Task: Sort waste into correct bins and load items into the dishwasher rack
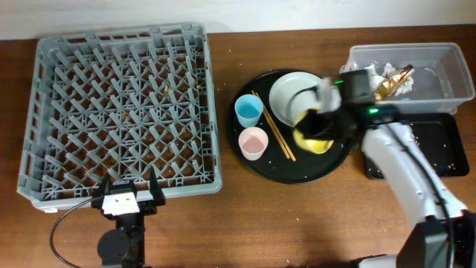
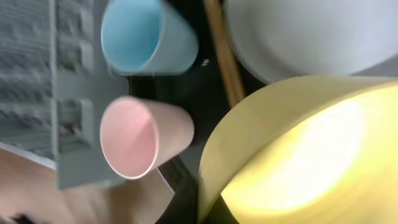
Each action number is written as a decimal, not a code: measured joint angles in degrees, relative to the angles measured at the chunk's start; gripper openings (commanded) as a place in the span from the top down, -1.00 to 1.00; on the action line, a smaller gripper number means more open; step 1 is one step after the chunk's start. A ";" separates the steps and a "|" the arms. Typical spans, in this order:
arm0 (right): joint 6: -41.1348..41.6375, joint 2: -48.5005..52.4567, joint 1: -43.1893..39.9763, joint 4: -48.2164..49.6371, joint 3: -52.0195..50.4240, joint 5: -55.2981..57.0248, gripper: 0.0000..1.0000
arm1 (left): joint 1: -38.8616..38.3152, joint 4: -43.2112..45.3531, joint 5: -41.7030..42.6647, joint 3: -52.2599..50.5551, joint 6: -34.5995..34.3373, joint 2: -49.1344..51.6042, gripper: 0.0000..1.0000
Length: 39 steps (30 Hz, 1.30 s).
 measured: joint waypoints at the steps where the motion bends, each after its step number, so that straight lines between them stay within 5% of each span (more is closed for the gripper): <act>1: 1.88 1.11 5.81 -0.63 0.04 10.21 0.92 | 0.00 0.00 -0.07 0.00 0.00 -0.02 -0.99; 5: 4.04 9.33 11.41 -2.25 0.15 22.99 0.87 | 0.00 0.00 -0.02 0.00 0.00 -0.02 -0.99; 6: 4.13 10.58 11.43 -2.32 0.15 23.52 0.64 | 0.00 0.00 -0.02 0.00 0.00 0.00 -0.99; 7: 4.17 12.26 11.43 -2.29 0.15 24.09 -0.32 | 0.00 0.00 -0.02 0.00 0.00 -0.02 -0.99; 9: 4.33 12.66 11.43 -2.29 0.15 24.65 -0.51 | 0.00 0.00 -0.02 0.00 0.00 -0.02 -0.99; 15: 4.20 12.68 11.19 -14.99 20.55 19.93 -0.49 | 0.00 0.13 -0.02 0.00 0.00 -0.02 -0.99; 18: 4.59 12.61 11.19 -19.08 23.61 17.29 -0.50 | 0.15 5.57 7.76 -0.20 0.00 0.04 -0.99; 20: 5.01 12.48 11.10 -19.67 25.77 16.11 -0.50 | 0.15 1.57 11.87 6.62 -0.02 3.85 -0.99; 28: 10.43 12.70 11.10 -12.90 20.59 12.66 -0.25 | 0.15 -29.88 23.17 55.01 0.00 53.46 -0.99; 31: 11.54 17.07 11.10 -8.90 17.55 11.54 -0.06 | 0.15 -32.61 32.26 58.01 -0.02 65.29 -0.99; 34: 11.80 22.77 11.76 -8.26 16.87 9.79 0.92 | 0.15 -34.34 37.33 58.12 -0.04 77.13 -0.99; 39: 12.83 23.76 12.28 -8.00 16.87 8.74 0.92 | 0.15 -34.36 40.74 58.14 -0.02 83.52 -0.99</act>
